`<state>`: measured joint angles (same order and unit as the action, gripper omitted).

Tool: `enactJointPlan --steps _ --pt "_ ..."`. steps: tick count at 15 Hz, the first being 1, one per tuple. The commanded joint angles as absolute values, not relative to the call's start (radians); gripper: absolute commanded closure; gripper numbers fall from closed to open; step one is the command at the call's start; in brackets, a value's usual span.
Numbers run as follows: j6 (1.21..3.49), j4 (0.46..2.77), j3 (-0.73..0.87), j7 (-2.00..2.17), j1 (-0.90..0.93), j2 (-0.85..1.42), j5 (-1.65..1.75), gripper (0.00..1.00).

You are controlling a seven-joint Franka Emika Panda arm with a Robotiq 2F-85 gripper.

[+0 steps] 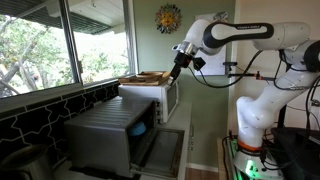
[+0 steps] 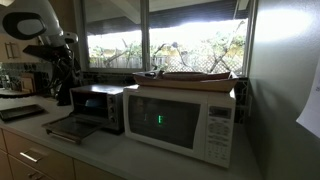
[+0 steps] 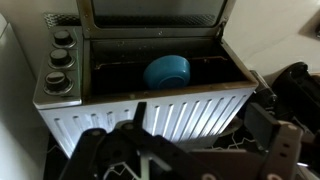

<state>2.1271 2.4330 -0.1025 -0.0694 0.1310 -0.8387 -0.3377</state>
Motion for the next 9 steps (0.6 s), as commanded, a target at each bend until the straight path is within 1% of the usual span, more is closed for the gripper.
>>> enactJointPlan --steps 1,2,3,9 --pt "2.048 2.432 -0.095 -0.031 0.133 -0.911 -0.278 0.0" --pt "2.033 2.428 -0.096 -0.025 0.133 -0.919 -0.274 0.0" --pt "2.084 2.43 -0.092 -0.045 0.147 -0.885 -0.295 0.0" --pt "2.064 2.43 -0.093 -0.038 0.146 -0.912 -0.287 0.0"
